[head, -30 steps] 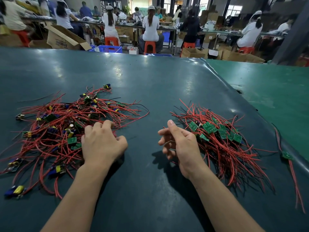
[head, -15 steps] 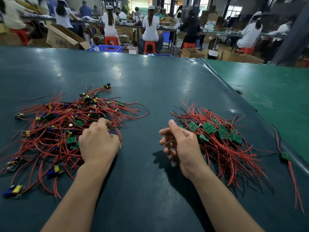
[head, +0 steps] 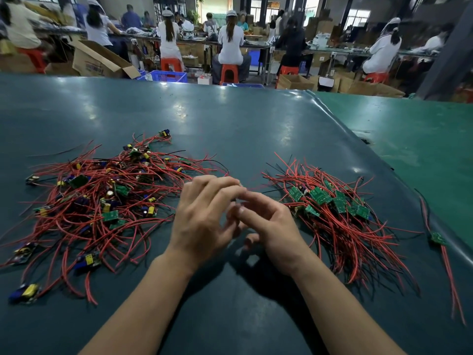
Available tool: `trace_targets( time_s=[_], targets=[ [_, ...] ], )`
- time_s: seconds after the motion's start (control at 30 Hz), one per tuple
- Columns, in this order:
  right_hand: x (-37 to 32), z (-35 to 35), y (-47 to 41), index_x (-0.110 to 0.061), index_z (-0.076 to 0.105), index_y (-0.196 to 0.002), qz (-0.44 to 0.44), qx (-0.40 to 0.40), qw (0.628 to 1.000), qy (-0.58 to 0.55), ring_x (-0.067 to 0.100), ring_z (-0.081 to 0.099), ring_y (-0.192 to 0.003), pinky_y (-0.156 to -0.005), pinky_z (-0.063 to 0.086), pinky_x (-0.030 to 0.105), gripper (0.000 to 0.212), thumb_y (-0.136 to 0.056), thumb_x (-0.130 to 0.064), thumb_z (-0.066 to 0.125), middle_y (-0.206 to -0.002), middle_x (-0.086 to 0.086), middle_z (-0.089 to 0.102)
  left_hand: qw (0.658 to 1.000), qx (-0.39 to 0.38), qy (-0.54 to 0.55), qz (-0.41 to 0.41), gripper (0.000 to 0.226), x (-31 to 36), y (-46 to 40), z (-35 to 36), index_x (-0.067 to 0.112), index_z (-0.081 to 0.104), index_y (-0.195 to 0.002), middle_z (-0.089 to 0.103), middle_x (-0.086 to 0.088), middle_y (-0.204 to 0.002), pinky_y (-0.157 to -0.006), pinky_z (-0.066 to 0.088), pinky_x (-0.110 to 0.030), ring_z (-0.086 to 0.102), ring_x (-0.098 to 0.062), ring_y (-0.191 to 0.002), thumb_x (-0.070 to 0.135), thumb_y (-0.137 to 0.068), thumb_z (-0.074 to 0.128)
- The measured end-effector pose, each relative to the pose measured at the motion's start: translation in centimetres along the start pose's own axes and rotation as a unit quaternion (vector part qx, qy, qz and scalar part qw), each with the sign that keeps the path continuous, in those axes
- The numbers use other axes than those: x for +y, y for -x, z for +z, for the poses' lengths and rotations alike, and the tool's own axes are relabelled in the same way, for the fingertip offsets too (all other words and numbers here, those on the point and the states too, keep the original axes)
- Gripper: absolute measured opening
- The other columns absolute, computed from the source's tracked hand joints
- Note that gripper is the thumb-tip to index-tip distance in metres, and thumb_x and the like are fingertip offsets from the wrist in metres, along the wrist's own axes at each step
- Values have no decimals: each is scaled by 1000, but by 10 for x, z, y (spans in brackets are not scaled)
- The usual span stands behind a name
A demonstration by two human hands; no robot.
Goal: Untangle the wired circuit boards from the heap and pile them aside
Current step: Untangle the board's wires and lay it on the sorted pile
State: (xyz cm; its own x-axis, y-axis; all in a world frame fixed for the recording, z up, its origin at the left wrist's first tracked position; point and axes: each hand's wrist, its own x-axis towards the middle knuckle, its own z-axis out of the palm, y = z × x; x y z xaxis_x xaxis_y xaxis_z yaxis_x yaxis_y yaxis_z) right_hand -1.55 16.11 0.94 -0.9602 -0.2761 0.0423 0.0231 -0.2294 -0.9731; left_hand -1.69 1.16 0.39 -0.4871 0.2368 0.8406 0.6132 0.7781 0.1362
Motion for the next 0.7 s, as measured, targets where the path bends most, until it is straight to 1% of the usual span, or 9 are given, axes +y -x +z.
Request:
trace_targets(
  time_s=[0.07, 0.2, 0.3, 0.37, 0.4, 0.5, 0.57, 0.63, 0.7],
  targets=[
    [-1, -2, 0, -14, 71, -99, 0, 14, 1000, -15, 10, 60, -58, -39, 46, 22, 12, -88, -14, 67, -85, 3, 70, 999, -27, 34, 1, 28, 2, 0, 1, 5, 70, -107, 68, -7, -113, -88, 47, -47, 59, -32, -100, 16, -82, 65],
    [-3, -5, -3, -22, 73, -79, 18, 42, 998, -44, 11, 62, -57, -39, 42, 20, 10, -79, -31, 69, -78, 4, 68, 997, -26, 70, 23, 31, 2, 1, 0, 4, 70, -110, 66, -5, -121, -91, 48, -45, 57, -30, -106, 3, -80, 67],
    [-4, -5, -4, -25, 73, -72, 25, 26, 996, -79, 13, 64, -58, -38, 41, 20, 10, -77, -32, 68, -80, 4, 71, 998, 67, 14, 15, 25, 4, 2, 0, 8, 69, -105, 63, -9, -119, -99, 41, -39, 53, -28, -109, 9, -80, 72],
    [-6, -6, -5, -21, 70, -76, 20, 31, 993, -114, 14, 65, -57, -39, 41, 19, 8, -77, -29, 68, -84, 8, 73, 989, 144, 1, -31, 17, 2, 3, -2, 5, 63, -91, 61, -11, -100, -91, 40, -35, 52, -27, -97, 15, -81, 72],
    [-8, -8, -5, -20, 70, -78, 17, 38, 990, -133, 14, 65, -57, -39, 41, 18, 8, -76, -27, 69, -86, 10, 74, 987, 151, 14, -46, 17, 1, 3, -2, 3, 60, -85, 59, -10, -92, -85, 42, -36, 52, -27, -90, 15, -81, 70],
    [-12, -14, -4, -15, 67, -87, 8, 55, 981, -184, 10, 65, -58, -40, 42, 15, 20, -72, -28, 70, -87, 10, 74, 996, 37, 51, -57, 18, -4, 5, -1, 5, 59, -76, 57, -4, -80, -72, 44, -42, 52, -26, -78, 20, -80, 65],
    [-14, -16, -4, -14, 62, -94, 6, 56, 977, -206, 10, 66, -60, -42, 43, 15, 28, -71, -27, 71, -87, 10, 75, 987, -109, 72, -94, 18, -8, 8, 2, 9, 63, -82, 59, 0, -84, -76, 46, -43, 54, -25, -82, 27, -79, 64],
    [-14, -17, -4, -16, 61, -101, 3, 49, 974, -221, 11, 66, -60, -44, 44, 16, 29, -73, -21, 69, -90, 13, 74, 960, -225, 75, -150, 19, -9, 12, 7, 17, 68, -85, 61, 4, -89, -82, 47, -43, 56, -22, -89, 35, -79, 64],
    [-14, -17, -4, -18, 64, -108, 3, 39, 974, -224, 12, 65, -61, -46, 45, 17, 31, -77, -17, 66, -91, 15, 74, 950, -238, 39, -196, 18, -13, 15, 13, 22, 70, -84, 61, 4, -90, -84, 45, -41, 55, -21, -93, 38, -85, 65]
  ],
)
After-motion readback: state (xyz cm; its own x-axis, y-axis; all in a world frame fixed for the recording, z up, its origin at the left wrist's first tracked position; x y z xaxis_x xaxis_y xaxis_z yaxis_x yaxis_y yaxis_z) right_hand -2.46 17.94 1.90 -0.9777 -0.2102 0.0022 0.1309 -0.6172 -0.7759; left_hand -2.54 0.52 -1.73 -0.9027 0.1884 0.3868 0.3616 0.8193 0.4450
